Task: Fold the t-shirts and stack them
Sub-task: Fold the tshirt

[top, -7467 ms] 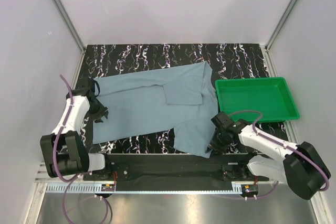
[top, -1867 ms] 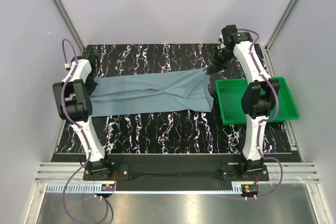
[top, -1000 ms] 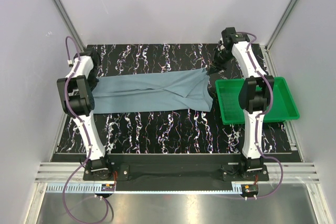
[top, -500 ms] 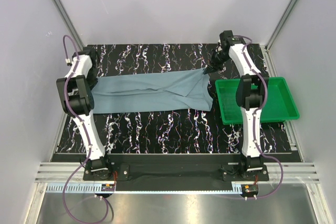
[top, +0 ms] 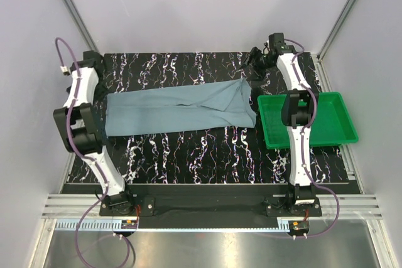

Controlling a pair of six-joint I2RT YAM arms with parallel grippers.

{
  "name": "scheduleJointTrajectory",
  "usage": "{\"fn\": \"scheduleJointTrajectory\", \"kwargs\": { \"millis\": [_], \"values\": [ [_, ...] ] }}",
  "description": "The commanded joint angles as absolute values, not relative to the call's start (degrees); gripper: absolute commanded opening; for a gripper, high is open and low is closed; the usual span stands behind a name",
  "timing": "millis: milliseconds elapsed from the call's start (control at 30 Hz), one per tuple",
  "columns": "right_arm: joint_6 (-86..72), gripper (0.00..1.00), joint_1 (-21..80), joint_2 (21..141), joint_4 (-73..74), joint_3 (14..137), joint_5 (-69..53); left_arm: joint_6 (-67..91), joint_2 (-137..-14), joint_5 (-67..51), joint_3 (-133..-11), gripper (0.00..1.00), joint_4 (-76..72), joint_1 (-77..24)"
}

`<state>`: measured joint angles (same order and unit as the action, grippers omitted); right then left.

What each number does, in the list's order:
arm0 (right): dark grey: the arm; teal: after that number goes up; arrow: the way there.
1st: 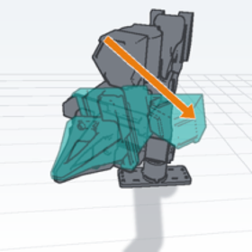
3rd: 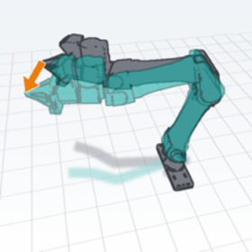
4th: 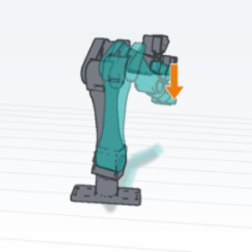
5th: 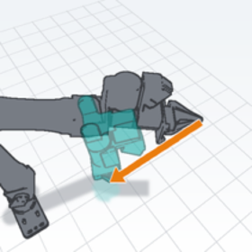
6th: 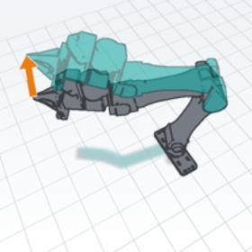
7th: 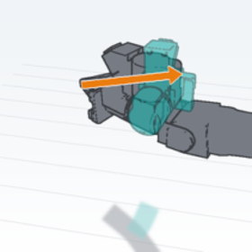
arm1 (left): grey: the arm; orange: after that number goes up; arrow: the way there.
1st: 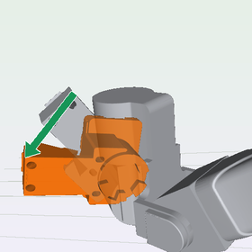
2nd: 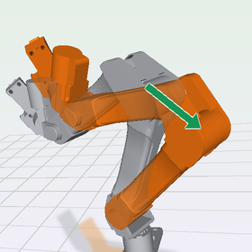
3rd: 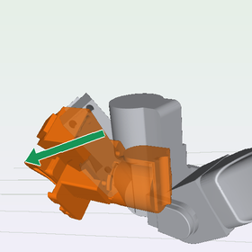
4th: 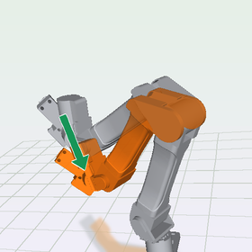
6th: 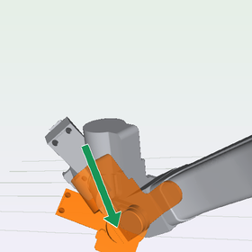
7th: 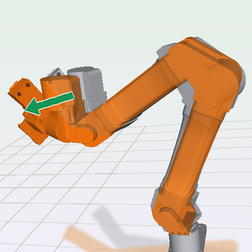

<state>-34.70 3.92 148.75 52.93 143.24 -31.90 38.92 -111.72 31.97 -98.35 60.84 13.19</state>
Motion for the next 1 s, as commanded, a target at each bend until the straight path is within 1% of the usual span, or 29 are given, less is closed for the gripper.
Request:
{"fn": "scheduleJointTrajectory", "kwargs": {
  "millis": [0, 67, 133, 167, 200, 233, 267, 300, 367, 400, 500, 567, 733, 867, 967],
  "values": [
    [-35.6, 0.76, 3.4, 145.2, 51.6, 147.5, -34.2, 36.7, -107.1, 35.2, -96.3, 0.76, 60.3, 16.2],
    [-37.3, 0.74, 3.0, 143.8, 53.6, 148.6, -33.8, 36.1, -106.0, 35.4, -96.2, 0.80, 60.9, 16.5],
    [-37.4, 0.73, 3.7, 141.3, 55.5, 147.6, -34.9, 33.8, -104.1, 31.5, -94.5, 0.80, 59.4, 16.4],
    [-36.8, 0.73, 4.2, 140.0, 56.1, 145.0, -34.5, 33.5, -103.1, 29.1, -93.3, 0.79, 57.2, 16.4],
    [-36.0, 0.73, 4.7, 136.9, 56.6, 143.0, -33.9, 32.3, -102.2, 23.3, -90.0, 0.78, 55.9, 16.4],
    [-34.2, 0.73, 5.4, 135.4, 56.4, 140.8, -33.1, 31.2, -100.4, 19.5, -88.3, 0.75, 52.4, 16.4],
    [-33.3, 0.73, 6.6, 133.6, 56.2, 136.3, -32.8, 30.1, -99.6, 15.7, -86.5, 0.70, 50.6, 16.3],
    [-32.5, 0.73, 7.3, 130.6, 55.8, 134.1, -32.3, 29.1, -98.7, 10.9, -83.4, 0.68, 48.9, 16.1],
    [-30.3, 0.72, 9.1, 128.2, 55.8, 128.5, -30.9, 28.4, -96.7, 5.2, -79.8, 0.65, 43.8, 15.9],
    [-29.6, 0.70, 9.7, 126.2, 55.8, 126.8, -30.1, 28.7, -96.5, 1.7, -78.8, 0.59, 42.8, 15.9],
    [-27.7, 0.68, 12.1, 124.0, 54.7, 120.8, -28.8, 30.5, -97.6, -2.2, -75.7, 0.52, 40.2, 15.9],
    [-27.2, 0.66, 13.2, 123.2, 53.9, 117.2, -29.4, 31.5, -98.4, -1.6, -75.1, 0.47, 41.0, 16.2],
    [-26.9, 0.64, 15.3, 119.8, 50.8, 110.3, -29.9, 30.2, -95.0, 6.5, -72.7, 0.50, 40.5, 17.0],
    [-25.4, 0.64, 15.6, 115.6, 49.2, 102.9, -32.1, 25.7, -96.9, 5.3, -73.1, 0.48, 41.5, 20.2],
    [-24.3, 0.64, 15.6, 112.7, 47.1, 96.9, -33.0, 21.3, -97.7, 4.4, -72.5, 0.49, 41.1, 23.0]
  ]
}}
